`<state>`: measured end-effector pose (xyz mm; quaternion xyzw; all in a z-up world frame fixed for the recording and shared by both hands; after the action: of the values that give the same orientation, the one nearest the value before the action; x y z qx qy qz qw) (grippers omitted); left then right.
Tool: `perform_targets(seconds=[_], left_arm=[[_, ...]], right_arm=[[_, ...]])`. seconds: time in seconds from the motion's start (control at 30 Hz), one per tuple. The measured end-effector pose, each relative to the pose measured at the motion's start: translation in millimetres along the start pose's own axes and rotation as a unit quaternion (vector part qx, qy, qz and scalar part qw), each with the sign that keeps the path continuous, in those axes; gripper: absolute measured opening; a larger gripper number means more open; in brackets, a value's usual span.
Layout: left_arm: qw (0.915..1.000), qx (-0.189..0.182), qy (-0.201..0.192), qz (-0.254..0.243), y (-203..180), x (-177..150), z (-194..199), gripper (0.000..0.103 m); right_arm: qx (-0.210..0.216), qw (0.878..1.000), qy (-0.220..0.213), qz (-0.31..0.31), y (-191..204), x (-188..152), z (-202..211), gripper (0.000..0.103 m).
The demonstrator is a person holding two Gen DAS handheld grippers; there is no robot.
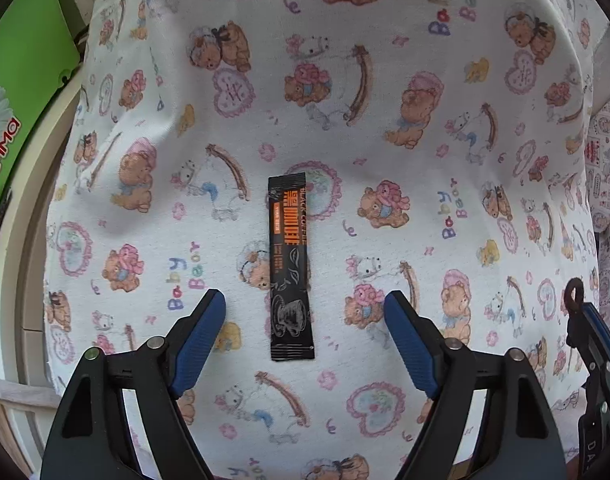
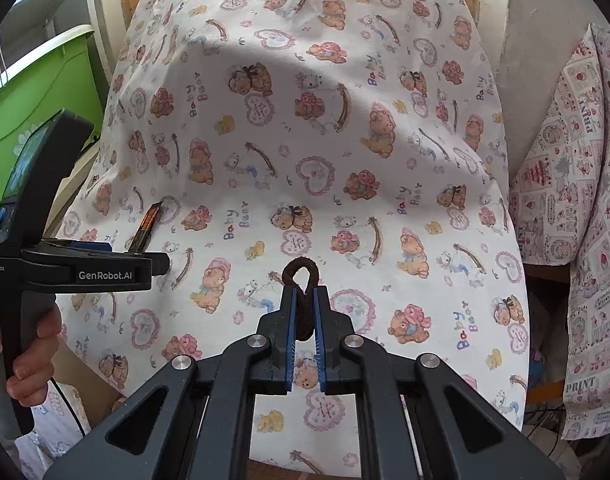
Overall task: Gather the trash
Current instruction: 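Grasp the black-and-orange packet with the left tool while the right tool holds the hair tie, then carry the packet and hair tie over the pink wastebasket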
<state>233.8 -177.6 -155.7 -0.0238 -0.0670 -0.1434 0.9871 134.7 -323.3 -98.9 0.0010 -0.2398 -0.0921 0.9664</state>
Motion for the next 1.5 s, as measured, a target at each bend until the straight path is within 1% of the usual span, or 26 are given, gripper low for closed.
perform_targets(seconds=[0.07,0.13,0.17,0.2,0.27,0.3,0.33,0.43,0.53,0.73,0.87,0.97,1.1,1.17,1.23,1.33,1.4,1.5], left_arm=[[0.9999,0.008,-0.006,-0.002,-1,0,-2,0.074],[0.9999,0.011,-0.01,-0.006,-1,2,-3,0.068],[0.9998,0.012,-0.012,-0.007,-1,4,-2,0.066],[0.9998,0.012,-0.013,-0.006,0,4,-2,0.061],[0.9998,0.012,-0.017,-0.002,0,7,0,0.046],[0.9998,0.013,-0.018,-0.001,1,7,1,0.03],[0.9998,0.012,-0.016,-0.001,1,7,3,0.016],[0.9999,-0.007,-0.011,0.0,2,6,6,0.016],[0.9998,0.007,-0.018,-0.002,9,2,11,0.016],[0.9991,-0.002,-0.042,-0.01,10,-9,37,0.016],[0.9982,-0.026,-0.052,-0.019,8,-20,57,0.016],[0.9974,-0.036,-0.059,-0.022,6,-28,70,0.016],[0.9959,-0.045,-0.073,-0.027,7,-40,90,0.016],[0.9953,-0.041,-0.082,-0.029,11,-51,100,0.016],[0.9955,-0.037,-0.083,-0.026,9,-59,105,0.016],[0.994,-0.07,-0.08,-0.026,4,-75,110,0.016],[0.9923,-0.093,-0.075,-0.031,0,-88,113,0.017],[0.9919,-0.095,-0.078,-0.032,1,-106,115,0.017]], right_arm=[[0.001,1.0,-0.001,-0.002,-2,0,1,0.009],[0.001,1.0,-0.003,-0.004,-3,1,2,0.009],[0.001,1.0,-0.003,-0.005,-4,1,3,0.009],[0.001,1.0,-0.004,-0.006,-5,1,3,0.009],[0.003,1.0,-0.004,-0.009,-6,1,3,0.009],[0.003,1.0,-0.004,-0.01,-6,1,3,0.009],[0.003,1.0,-0.004,-0.011,-6,1,3,0.009],[0.006,1.0,-0.002,-0.012,-5,1,2,0.009],[0.004,1.0,0.0,-0.011,-4,-1,0,0.009],[0.003,1.0,0.0,-0.006,-1,-2,-1,0.009],[0.01,1.0,-0.001,-0.007,1,-2,0,0.009],[0.019,1.0,-0.002,-0.01,4,-4,4,0.009],[0.024,1.0,-0.009,0.002,12,-10,20,0.009],[0.025,1.0,-0.017,0.006,17,-12,34,0.009],[0.034,0.999,-0.022,0.004,22,-14,48,0.009],[0.058,0.998,-0.028,0.0,34,-20,70,0.009],[0.066,0.997,-0.03,0.005,42,-29,82,0.009],[0.069,0.997,-0.029,0.014,53,-46,94,0.009]])
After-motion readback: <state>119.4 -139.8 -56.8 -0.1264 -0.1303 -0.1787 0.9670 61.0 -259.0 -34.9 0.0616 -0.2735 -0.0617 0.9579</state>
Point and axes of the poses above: each gripper's, at about its wrist camera, not at the fingertips, and z roughly against the way its jaws point, y to its left, x to its top, the point moved 9 cm from there along -z, roughly the way its jaws point, and after that the axes turned 10 degrees about y, right-handed, at the moved point
